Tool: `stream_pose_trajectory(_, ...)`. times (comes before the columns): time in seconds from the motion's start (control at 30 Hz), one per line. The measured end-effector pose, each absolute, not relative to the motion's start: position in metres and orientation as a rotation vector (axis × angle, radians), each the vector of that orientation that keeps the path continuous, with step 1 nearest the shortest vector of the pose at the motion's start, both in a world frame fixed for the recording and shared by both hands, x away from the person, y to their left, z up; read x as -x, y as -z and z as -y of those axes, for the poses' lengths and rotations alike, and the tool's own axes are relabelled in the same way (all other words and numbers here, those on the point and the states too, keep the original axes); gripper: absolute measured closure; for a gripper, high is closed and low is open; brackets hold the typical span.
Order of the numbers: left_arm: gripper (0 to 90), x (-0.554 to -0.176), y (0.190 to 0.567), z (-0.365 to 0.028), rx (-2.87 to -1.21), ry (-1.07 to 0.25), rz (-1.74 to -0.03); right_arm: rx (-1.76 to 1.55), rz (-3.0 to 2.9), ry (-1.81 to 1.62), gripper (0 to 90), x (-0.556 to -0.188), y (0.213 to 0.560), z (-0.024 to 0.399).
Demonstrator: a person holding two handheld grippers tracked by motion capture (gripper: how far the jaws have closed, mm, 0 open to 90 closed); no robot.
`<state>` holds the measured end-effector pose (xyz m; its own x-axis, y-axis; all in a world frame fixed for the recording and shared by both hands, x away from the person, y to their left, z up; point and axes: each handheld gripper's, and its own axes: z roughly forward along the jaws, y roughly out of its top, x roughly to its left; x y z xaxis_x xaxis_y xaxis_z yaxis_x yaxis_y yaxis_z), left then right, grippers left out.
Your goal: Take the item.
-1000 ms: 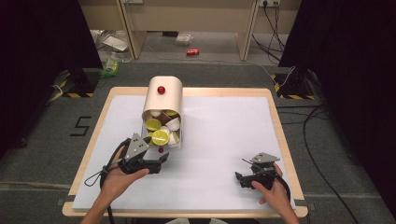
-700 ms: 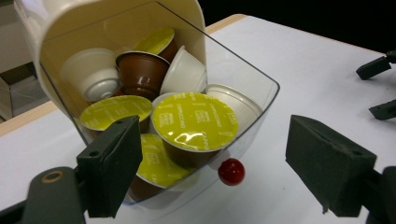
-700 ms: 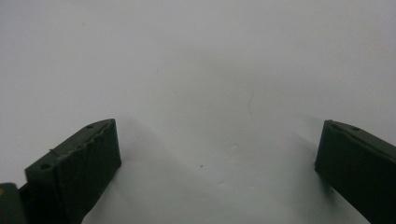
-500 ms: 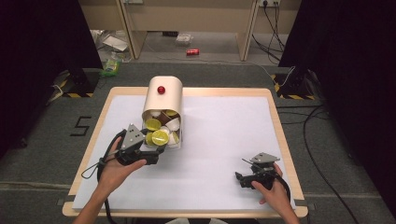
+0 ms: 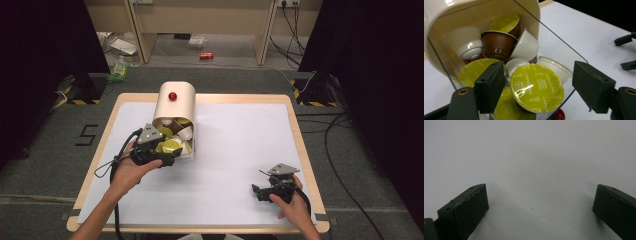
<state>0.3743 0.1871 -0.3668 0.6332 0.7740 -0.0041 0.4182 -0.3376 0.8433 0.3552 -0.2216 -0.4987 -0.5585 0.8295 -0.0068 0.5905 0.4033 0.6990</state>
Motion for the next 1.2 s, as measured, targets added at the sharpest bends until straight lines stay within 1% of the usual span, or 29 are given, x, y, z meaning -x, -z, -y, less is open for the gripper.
stream_pose_trajectory(0.07, 27.9, -0.376, 0.368, -0.186, -1.994, -0.498, -0.939, -1.226, -2.312, -0.938, 0.5, -0.355, 0.499, 0.222)
stream_pose_trajectory(0.4, 30.9, -0.389, 0.372, -0.191, -2.002, -0.4, -0.994, -1.223, -2.312, -0.935, 0.5, -0.355, 0.499, 0.222)
stream_pose_trajectory(0.43, 32.8, -0.389, 0.373, -0.191, -2.003, -0.392, -0.982, -1.223, -2.312, -0.937, 0.5, -0.355, 0.499, 0.222)
stream_pose_trajectory(0.5, 40.0, -0.388, 0.373, -0.191, -2.0, -0.375, -0.97, -1.226, -2.313, -0.935, 0.5, -0.355, 0.499, 0.222)
stream_pose_trajectory(0.53, 40.8, -0.388, 0.373, -0.191, -2.005, -0.377, -0.966, -1.226, -2.312, -0.935, 0.5, -0.355, 0.499, 0.222)
stream_pose_trajectory(0.8, 41.9, -0.388, 0.37, -0.191, -2.025, -0.385, -0.947, -1.222, -2.312, -0.935, 0.5, -0.355, 0.499, 0.222)
stream_pose_trajectory(1.2, 42.0, -0.383, 0.356, -0.2, -1.975, -0.407, -0.936, -1.223, -2.312, -0.936, 0.5, -0.355, 0.499, 0.222)
